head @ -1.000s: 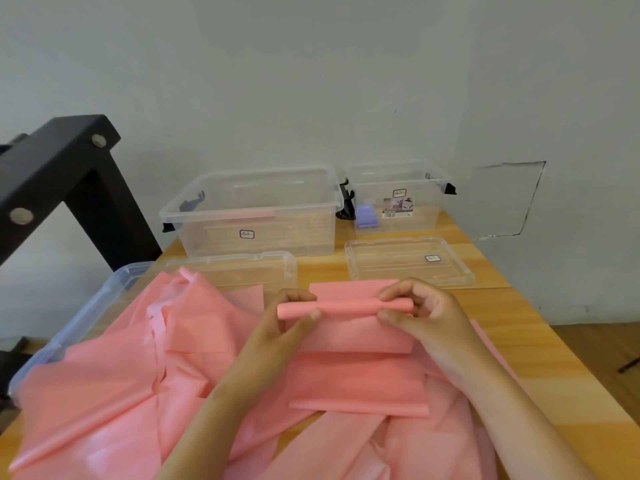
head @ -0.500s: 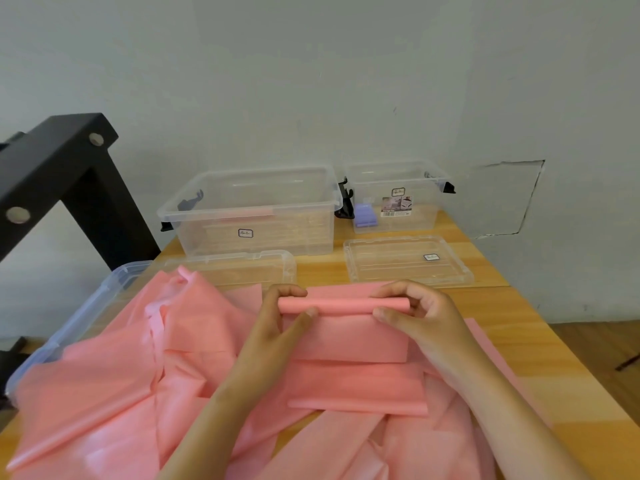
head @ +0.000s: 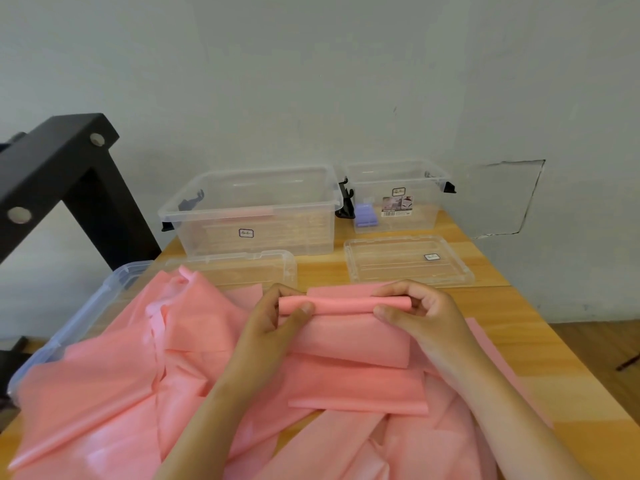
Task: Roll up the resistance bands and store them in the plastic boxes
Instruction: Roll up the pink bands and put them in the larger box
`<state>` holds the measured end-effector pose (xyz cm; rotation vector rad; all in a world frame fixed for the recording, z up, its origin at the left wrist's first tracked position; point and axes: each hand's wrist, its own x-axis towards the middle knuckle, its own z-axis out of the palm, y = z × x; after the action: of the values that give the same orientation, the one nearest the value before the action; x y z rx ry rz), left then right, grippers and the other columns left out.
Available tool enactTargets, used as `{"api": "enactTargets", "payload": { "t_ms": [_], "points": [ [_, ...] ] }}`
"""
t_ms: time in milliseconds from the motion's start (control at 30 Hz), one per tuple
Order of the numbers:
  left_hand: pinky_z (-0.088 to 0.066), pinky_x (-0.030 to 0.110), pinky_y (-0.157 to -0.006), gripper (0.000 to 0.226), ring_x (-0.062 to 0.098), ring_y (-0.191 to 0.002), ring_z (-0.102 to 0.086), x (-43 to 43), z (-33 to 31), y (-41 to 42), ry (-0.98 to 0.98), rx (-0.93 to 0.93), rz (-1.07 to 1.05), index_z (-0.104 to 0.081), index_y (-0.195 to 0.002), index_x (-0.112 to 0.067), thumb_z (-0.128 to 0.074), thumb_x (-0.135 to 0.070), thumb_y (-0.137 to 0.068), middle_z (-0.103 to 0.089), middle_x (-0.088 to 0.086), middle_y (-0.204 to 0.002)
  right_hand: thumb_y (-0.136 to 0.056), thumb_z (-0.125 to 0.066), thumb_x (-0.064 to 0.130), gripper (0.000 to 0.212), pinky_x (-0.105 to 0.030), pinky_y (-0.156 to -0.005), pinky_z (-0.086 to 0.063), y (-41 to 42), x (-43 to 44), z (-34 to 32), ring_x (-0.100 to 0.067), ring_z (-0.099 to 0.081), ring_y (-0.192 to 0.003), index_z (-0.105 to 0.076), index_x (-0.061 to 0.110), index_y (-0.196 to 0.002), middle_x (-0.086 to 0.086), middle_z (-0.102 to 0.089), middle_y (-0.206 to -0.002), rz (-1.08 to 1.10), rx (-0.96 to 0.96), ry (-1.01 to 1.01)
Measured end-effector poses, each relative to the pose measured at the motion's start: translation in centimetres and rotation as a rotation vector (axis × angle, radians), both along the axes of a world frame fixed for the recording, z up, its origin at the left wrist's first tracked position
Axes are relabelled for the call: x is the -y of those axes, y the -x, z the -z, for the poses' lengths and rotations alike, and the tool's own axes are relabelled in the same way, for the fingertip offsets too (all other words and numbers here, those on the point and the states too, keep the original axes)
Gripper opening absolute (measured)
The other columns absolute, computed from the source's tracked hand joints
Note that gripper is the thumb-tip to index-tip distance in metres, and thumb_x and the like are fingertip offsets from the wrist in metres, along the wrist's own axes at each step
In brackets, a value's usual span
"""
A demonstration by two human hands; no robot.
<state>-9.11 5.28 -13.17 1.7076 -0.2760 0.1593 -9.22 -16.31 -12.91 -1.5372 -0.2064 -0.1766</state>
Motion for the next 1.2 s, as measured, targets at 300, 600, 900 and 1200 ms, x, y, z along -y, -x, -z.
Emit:
{"api": "enactTargets", "payload": {
  "t_ms": [300,600,900,1200],
  "points": [
    [-0.039,0.011,-0.05,0.014,-0.001,-0.056,-0.051,0.23,-0.45,0.45,0.075,-0.067,0.085,-0.058,-0.089,-0.008,-0.048,-0.014,-0.097,-0.057,-0.011,-0.063,-0.076,-0.074,-0.002,0.017,-0.011,-0.067,-0.047,0.14,0.07,-0.11,-0.001,-0.064,-0.077,-0.071,0.014,-0.082,0.01,-0.071,-0.08,0.018,0.032,0.026],
    [-0.032,0.011,-0.043,0.009,-0.003,-0.047,-0.042,0.16,-0.69,0.34,0.034,0.03,0.04,-0.055,-0.088,0.002,-0.054,-0.005,-0.093,-0.05,-0.011,-0.052,-0.077,-0.074,0.004,0.013,-0.013,-0.068,-0.048,0.04,0.07,0.04,-0.003,-0.064,-0.076,-0.071,0.015,-0.083,0.009,-0.07,-0.08,-0.006,-0.019,0.017],
    [-0.031,0.007,-0.045,0.01,-0.005,-0.046,-0.041,0.2,-0.47,0.14,0.002,-0.022,0.072,-0.055,-0.084,-0.008,-0.053,-0.006,-0.094,-0.051,-0.018,-0.055,-0.073,-0.072,-0.01,0.025,-0.017,-0.075,-0.05,0.05,0.17,-0.04,-0.009,-0.067,-0.087,-0.068,0.014,-0.078,-0.001,-0.073,-0.092,-0.013,0.048,0.032],
    [-0.033,0.009,-0.045,0.008,-0.004,-0.046,-0.043,-0.14,-0.02,-0.11,-0.008,-0.033,0.057,-0.059,-0.098,-0.013,-0.057,-0.008,-0.092,-0.053,-0.017,-0.063,-0.076,-0.074,-0.002,0.022,-0.021,-0.074,-0.047,-0.1,0.07,0.18,-0.007,-0.064,-0.08,-0.07,0.019,-0.079,0.006,-0.071,-0.083,-0.025,0.004,0.081]
  ]
}}
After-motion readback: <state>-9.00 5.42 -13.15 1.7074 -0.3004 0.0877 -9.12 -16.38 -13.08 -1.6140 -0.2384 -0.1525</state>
